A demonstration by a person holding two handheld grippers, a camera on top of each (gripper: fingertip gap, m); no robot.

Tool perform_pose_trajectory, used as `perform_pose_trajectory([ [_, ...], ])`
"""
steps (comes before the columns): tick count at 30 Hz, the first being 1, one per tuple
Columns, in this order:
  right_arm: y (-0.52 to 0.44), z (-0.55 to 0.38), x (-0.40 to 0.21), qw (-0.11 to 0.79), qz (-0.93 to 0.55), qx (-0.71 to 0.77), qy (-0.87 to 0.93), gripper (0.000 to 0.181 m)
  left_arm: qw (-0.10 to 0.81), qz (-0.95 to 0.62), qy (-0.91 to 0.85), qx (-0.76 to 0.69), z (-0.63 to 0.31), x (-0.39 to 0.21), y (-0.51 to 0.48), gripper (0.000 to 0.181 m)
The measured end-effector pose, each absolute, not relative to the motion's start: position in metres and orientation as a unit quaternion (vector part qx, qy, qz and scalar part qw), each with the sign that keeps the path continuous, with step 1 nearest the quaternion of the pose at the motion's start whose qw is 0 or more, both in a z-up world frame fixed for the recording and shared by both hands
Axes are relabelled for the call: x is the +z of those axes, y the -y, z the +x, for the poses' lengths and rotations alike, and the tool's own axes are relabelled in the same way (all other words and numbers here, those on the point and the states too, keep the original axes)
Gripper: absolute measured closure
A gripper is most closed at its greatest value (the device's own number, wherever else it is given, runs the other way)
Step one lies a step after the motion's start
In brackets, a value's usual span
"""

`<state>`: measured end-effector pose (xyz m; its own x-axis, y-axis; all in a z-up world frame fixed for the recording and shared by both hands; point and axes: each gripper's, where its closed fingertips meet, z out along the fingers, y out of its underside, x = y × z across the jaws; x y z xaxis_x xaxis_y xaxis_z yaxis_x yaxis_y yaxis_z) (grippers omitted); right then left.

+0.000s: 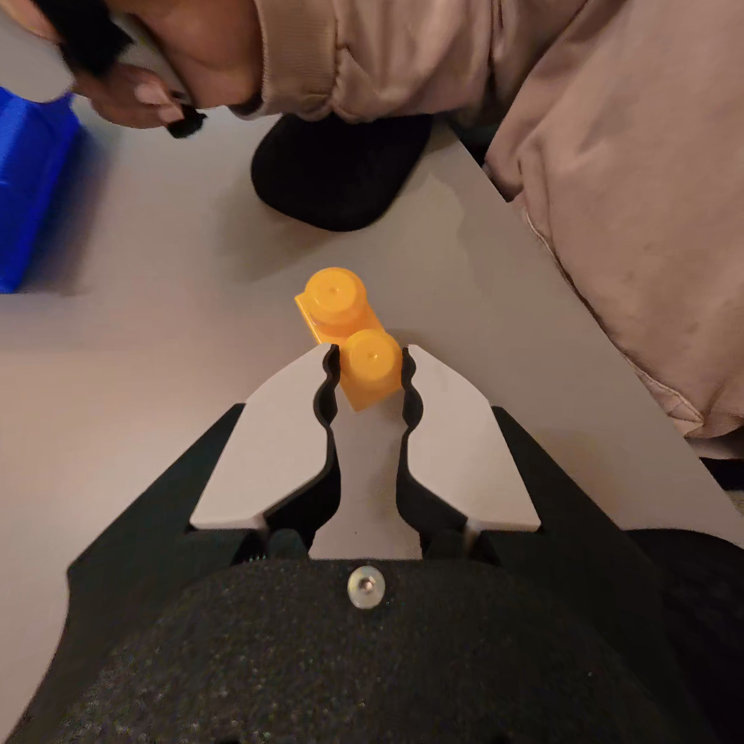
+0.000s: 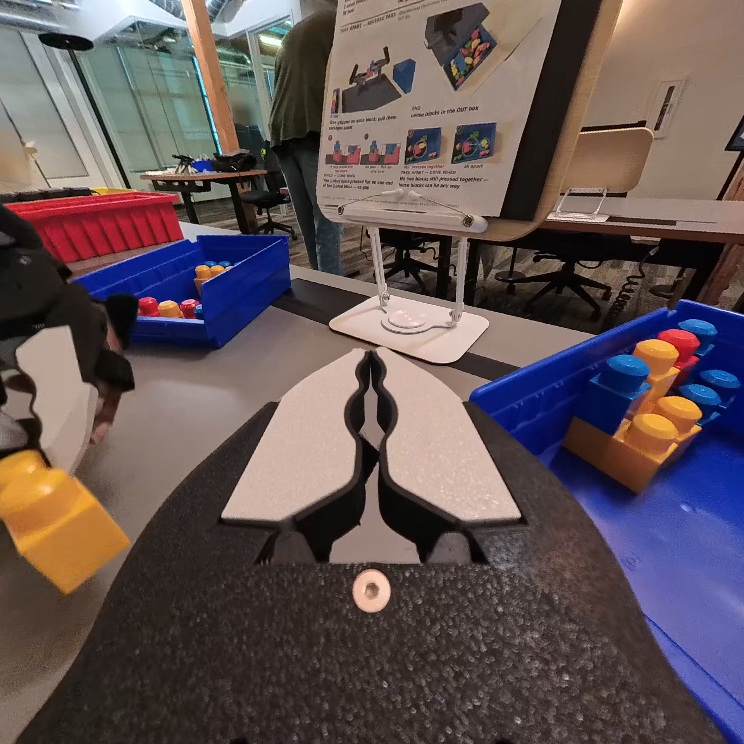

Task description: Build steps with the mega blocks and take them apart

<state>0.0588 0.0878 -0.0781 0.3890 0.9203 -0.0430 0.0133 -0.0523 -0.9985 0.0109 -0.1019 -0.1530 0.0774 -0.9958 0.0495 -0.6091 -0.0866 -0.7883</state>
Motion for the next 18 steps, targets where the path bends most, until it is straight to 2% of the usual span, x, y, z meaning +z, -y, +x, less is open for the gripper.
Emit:
perform_pose_trajectory([
  [8, -0.087, 0.059, -0.078, 0.572, -0.606, 0.395, 0.385, 0.181, 0.258, -0.653, -0.646, -0.299, 0.028, -0.197, 0.105, 0.152],
  [10, -0.086, 0.059, -0.079, 0.572, -0.607, 0.394, 0.387, 0.181, 0.274, -0.656, -0.640, -0.292, 0.028, -0.195, 0.102, 0.152],
  [13, -0.086, 0.059, -0.080, 0.571, -0.606, 0.395, 0.389, 0.181, 0.317, -0.665, -0.614, -0.283, 0.021, -0.174, 0.095, 0.141],
  [18, -0.086, 0.060, -0.080, 0.567, -0.605, 0.402, 0.389, 0.181, 0.435, -0.737, -0.485, -0.183, -0.061, -0.112, 0.049, 0.147],
])
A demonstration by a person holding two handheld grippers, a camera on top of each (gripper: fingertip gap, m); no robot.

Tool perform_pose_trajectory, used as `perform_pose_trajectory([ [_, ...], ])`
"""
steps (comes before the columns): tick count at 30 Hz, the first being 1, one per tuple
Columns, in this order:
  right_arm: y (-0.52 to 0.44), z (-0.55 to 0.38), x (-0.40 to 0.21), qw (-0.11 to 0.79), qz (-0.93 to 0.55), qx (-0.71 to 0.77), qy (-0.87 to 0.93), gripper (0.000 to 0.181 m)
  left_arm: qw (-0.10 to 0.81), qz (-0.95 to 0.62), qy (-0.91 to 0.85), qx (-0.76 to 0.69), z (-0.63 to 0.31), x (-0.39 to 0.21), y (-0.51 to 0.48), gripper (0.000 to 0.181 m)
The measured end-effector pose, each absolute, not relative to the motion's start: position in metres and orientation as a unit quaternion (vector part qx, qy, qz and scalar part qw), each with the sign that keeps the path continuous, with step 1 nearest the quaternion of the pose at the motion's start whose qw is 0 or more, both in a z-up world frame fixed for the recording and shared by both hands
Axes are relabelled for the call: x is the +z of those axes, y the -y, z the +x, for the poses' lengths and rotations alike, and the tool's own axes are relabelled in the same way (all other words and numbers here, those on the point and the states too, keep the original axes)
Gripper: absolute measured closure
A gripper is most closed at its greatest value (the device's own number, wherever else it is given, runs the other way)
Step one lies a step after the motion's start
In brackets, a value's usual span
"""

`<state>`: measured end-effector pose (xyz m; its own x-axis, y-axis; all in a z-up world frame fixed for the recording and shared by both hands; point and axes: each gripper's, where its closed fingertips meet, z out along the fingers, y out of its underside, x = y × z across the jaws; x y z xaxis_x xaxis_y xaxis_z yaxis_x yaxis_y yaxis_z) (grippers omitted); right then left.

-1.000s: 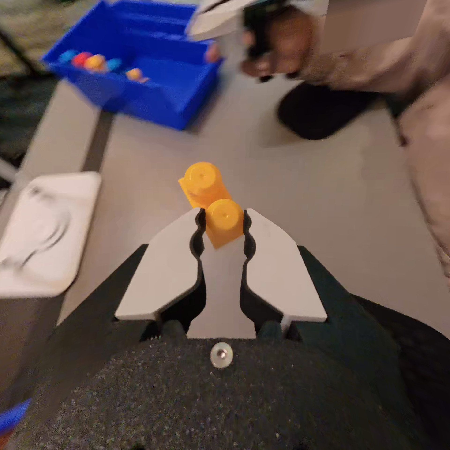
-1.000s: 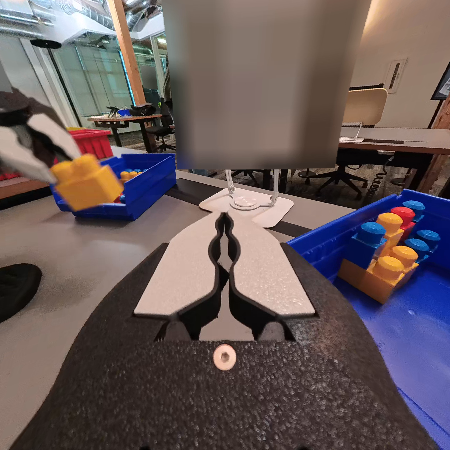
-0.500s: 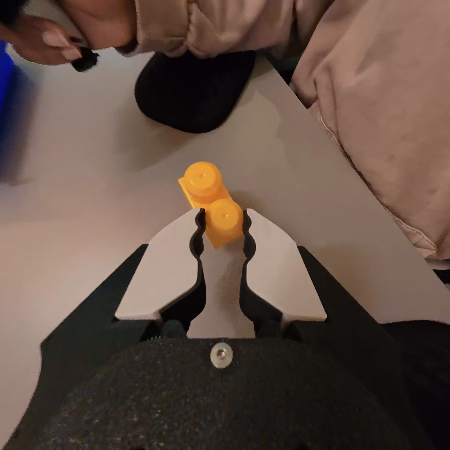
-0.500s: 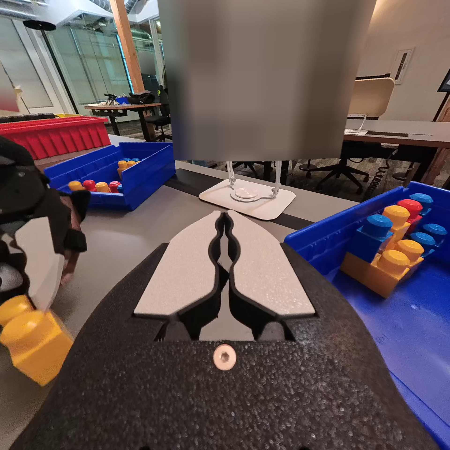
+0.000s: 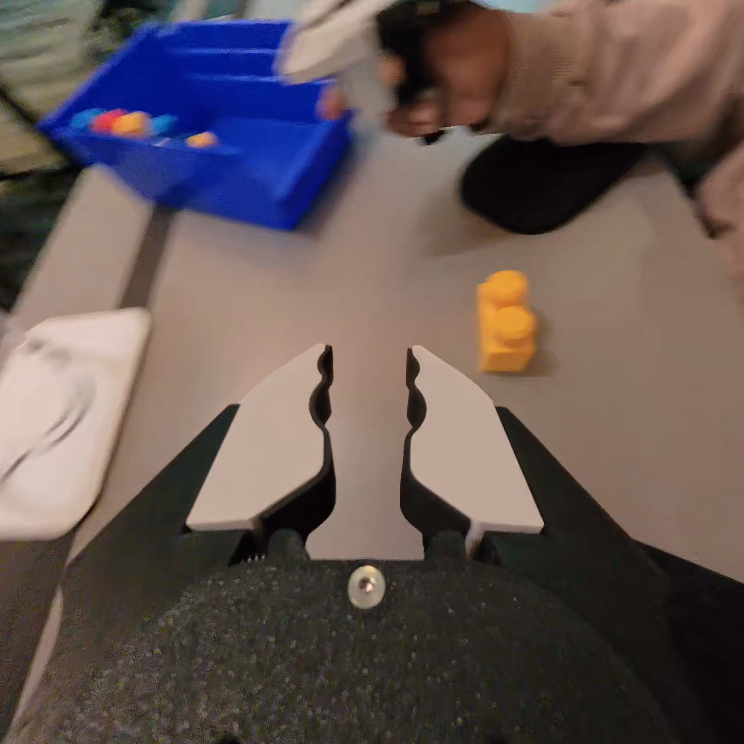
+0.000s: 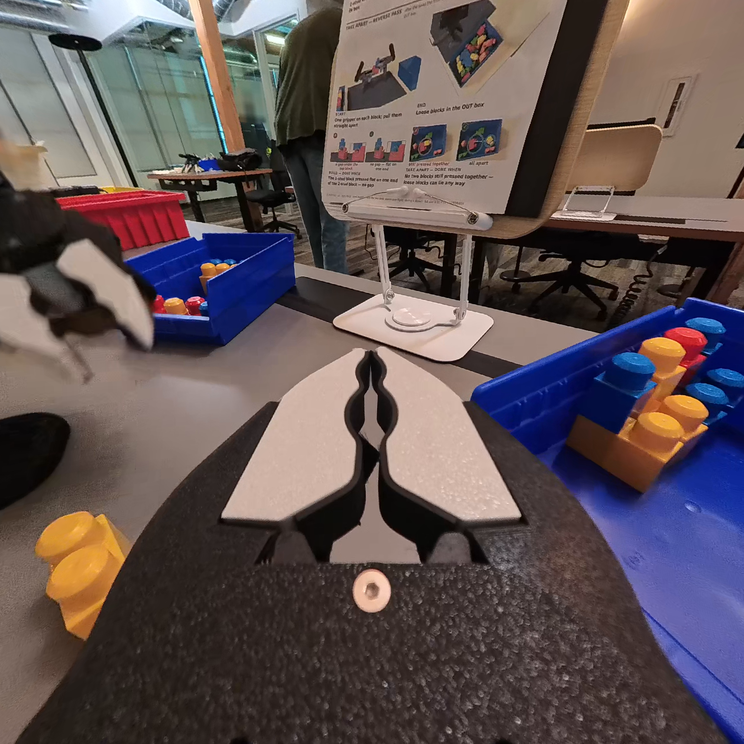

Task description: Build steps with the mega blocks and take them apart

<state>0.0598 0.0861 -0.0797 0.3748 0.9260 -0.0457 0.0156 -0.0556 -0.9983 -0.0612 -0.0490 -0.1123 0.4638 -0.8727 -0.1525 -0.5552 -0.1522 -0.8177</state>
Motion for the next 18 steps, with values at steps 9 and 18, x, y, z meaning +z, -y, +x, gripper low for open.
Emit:
perform_pose_trajectory([
  [9, -0.082, 0.056, -0.083, 0.557, -0.604, 0.409, 0.397, 0.181, 0.428, -0.899, -0.093, -0.031, -0.302, -0.107, 0.010, 0.147],
  [18, -0.081, 0.056, -0.086, 0.552, -0.607, 0.408, 0.400, 0.181, 0.348, -0.937, 0.007, -0.010, -0.346, -0.171, 0.003, 0.146],
])
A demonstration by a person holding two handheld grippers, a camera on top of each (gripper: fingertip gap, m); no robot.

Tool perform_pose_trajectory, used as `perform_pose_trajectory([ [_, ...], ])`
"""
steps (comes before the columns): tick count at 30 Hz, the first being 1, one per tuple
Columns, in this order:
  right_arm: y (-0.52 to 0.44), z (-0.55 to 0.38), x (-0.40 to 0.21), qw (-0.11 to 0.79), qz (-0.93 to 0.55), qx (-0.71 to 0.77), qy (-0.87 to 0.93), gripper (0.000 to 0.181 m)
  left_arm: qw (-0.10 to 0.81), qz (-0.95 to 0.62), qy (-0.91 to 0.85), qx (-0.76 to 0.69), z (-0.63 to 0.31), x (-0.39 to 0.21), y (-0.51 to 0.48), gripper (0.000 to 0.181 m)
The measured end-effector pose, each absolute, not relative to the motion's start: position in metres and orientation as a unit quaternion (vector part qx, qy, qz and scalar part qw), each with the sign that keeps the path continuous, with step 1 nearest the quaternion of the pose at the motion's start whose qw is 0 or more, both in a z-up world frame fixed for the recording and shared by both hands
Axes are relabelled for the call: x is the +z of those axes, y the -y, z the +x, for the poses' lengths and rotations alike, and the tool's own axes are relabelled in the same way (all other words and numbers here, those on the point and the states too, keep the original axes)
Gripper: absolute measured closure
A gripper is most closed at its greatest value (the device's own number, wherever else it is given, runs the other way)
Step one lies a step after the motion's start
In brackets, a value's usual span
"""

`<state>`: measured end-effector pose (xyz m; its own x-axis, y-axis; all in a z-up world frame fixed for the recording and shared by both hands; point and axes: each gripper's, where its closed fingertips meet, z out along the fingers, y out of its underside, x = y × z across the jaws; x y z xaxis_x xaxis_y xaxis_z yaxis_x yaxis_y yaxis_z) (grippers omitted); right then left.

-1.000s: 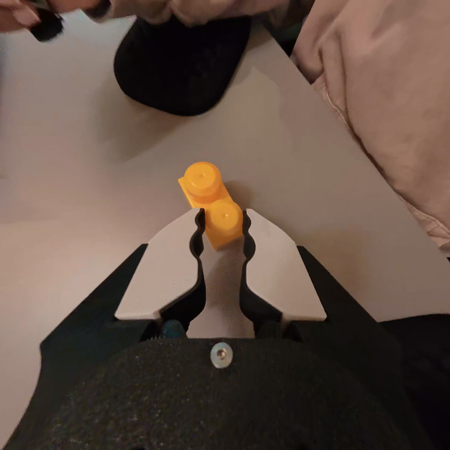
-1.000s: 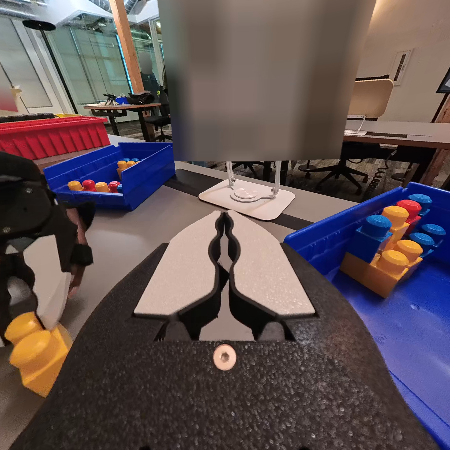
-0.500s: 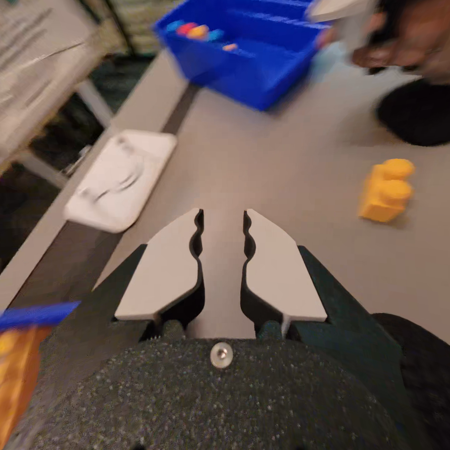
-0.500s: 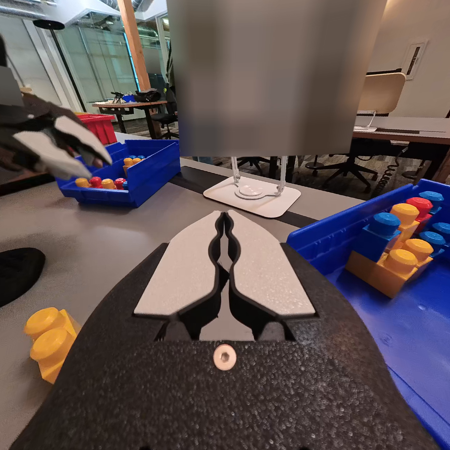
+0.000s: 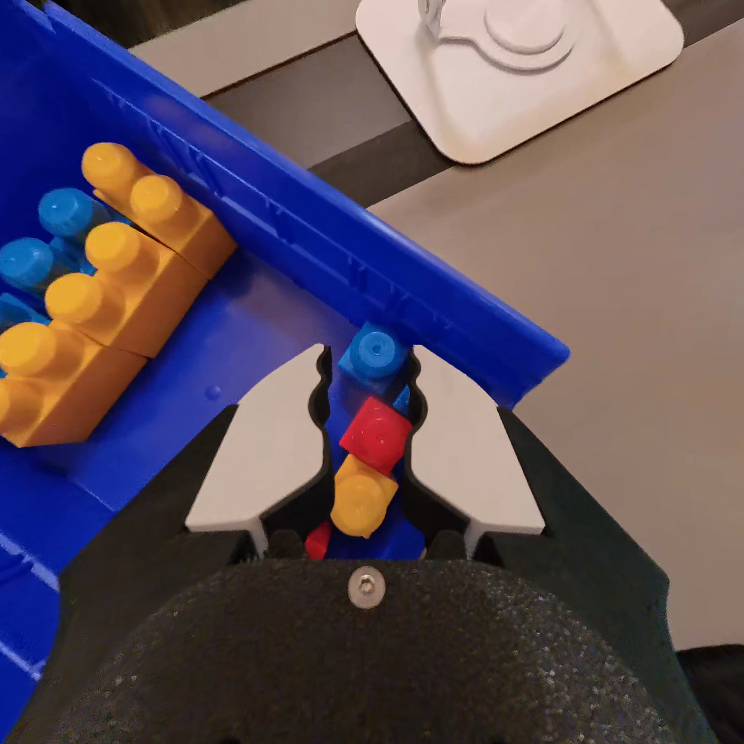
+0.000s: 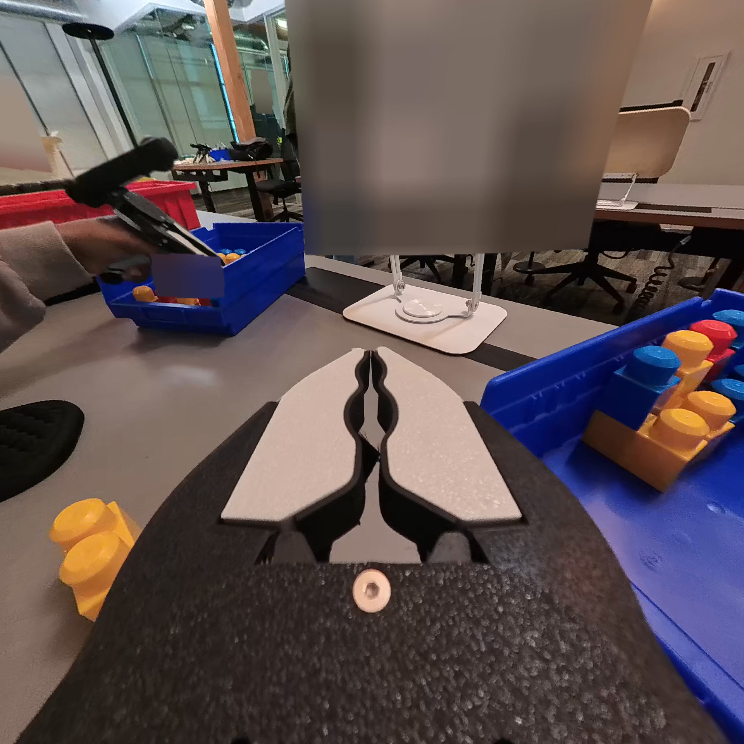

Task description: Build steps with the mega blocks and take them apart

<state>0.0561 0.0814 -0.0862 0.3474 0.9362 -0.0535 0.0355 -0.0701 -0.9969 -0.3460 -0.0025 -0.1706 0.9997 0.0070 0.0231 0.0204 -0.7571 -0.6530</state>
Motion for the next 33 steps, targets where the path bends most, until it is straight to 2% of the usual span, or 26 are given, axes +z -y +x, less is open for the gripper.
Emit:
perform_pose_trajectory([
  [9, -0.082, 0.057, -0.090, 0.545, -0.612, 0.409, 0.401, 0.181, 0.317, -0.948, -0.009, 0.015, -0.346, -0.183, -0.003, 0.153],
  [14, -0.083, 0.058, -0.089, 0.546, -0.612, 0.410, 0.399, 0.181, 0.387, -0.921, -0.030, 0.036, -0.334, -0.115, 0.005, 0.153],
  [17, -0.083, 0.057, -0.090, 0.544, -0.612, 0.411, 0.401, 0.181, 0.417, -0.905, -0.081, 0.013, -0.291, -0.072, 0.018, 0.153],
  [19, -0.082, 0.056, -0.091, 0.542, -0.611, 0.410, 0.405, 0.181, 0.414, -0.902, -0.123, -0.008, -0.253, -0.063, 0.029, 0.153],
  [22, -0.077, 0.053, -0.093, 0.541, -0.608, 0.400, 0.422, 0.181, 0.384, -0.904, -0.185, -0.036, -0.194, -0.080, 0.044, 0.153],
  [28, -0.051, 0.045, -0.105, 0.506, -0.579, 0.356, 0.531, 0.180, 0.324, -0.910, -0.241, -0.090, -0.115, -0.150, 0.057, 0.153],
  [33, -0.006, 0.043, -0.120, 0.403, -0.551, 0.352, 0.641, 0.156, 0.299, -0.916, -0.253, -0.093, -0.093, -0.189, 0.058, 0.153],
])
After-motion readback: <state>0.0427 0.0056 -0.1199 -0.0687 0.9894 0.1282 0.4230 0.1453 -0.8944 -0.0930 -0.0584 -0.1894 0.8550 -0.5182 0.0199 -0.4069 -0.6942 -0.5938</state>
